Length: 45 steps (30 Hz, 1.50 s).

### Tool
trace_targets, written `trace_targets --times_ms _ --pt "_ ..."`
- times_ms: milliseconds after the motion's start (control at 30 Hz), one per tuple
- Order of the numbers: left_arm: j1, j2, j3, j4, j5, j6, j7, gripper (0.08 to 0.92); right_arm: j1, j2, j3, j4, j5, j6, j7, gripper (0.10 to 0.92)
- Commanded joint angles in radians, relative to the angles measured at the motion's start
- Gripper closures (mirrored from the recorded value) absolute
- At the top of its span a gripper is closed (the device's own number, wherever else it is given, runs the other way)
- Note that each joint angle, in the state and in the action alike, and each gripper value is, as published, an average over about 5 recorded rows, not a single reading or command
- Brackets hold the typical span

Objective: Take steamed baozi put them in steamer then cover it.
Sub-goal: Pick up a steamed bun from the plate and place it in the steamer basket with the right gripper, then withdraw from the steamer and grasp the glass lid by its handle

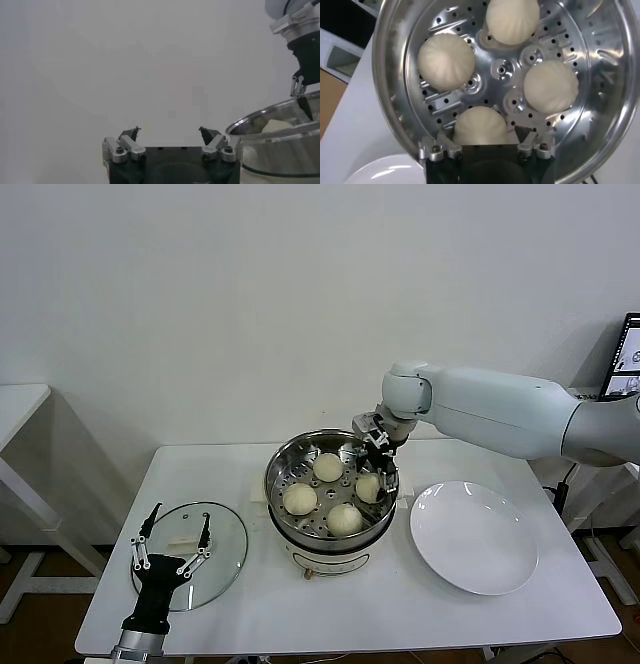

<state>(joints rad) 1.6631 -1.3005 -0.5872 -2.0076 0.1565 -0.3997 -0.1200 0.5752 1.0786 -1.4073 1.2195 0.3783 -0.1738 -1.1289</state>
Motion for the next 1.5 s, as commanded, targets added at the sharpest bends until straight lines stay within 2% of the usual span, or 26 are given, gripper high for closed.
trace_targets --times_ms 33,167,267,333,500,567,633,833,1033,1267,1500 --pt "-0.005 0.003 -0.006 0.005 0.033 0.003 -0.005 0.177 -0.01 -0.07 0.132 0.069 0.058 0.018 0.036 0.203" --pt "-0.015 0.008 -0.013 0.006 0.067 0.006 -0.012 0.177 -0.032 -0.151 0.236 0.125 0.152 0.054 0.15 0.203" --pt "-0.021 0.013 -0.02 0.002 0.084 0.01 -0.016 0.177 -0.06 -0.228 0.282 0.174 0.2 0.112 0.316 0.203" --pt "-0.026 0.016 -0.025 0.002 0.094 0.018 -0.021 0.177 -0.094 -0.288 0.297 0.214 0.215 0.17 0.514 0.203" --pt "-0.044 0.025 -0.032 0.024 0.18 0.048 -0.047 0.177 -0.313 -0.4 0.46 0.264 0.191 0.324 1.128 0.203" --pt "-0.051 0.031 -0.032 0.028 0.217 0.072 -0.056 0.177 -0.461 -0.418 0.604 0.262 0.173 0.379 1.286 0.203" --pt "-0.059 0.038 -0.028 0.031 0.247 0.097 -0.066 0.177 -0.63 -0.427 0.771 0.263 0.158 0.424 1.382 0.203" --pt "-0.077 0.057 -0.018 0.039 0.369 0.141 -0.118 0.177 -1.106 -0.396 1.244 0.279 0.085 0.486 1.447 0.203" --pt "-0.083 0.074 -0.051 0.097 0.55 0.12 -0.107 0.177 -1.457 -0.287 1.609 0.292 0.038 0.505 1.421 0.203" --pt "-0.068 0.101 -0.104 0.201 0.823 0.103 -0.105 0.177 -1.754 -0.133 1.875 0.319 0.005 0.548 1.366 0.203" --pt "-0.064 0.107 -0.107 0.298 0.957 0.111 -0.11 0.177 -1.87 -0.02 1.952 0.332 -0.015 0.577 1.332 0.203"
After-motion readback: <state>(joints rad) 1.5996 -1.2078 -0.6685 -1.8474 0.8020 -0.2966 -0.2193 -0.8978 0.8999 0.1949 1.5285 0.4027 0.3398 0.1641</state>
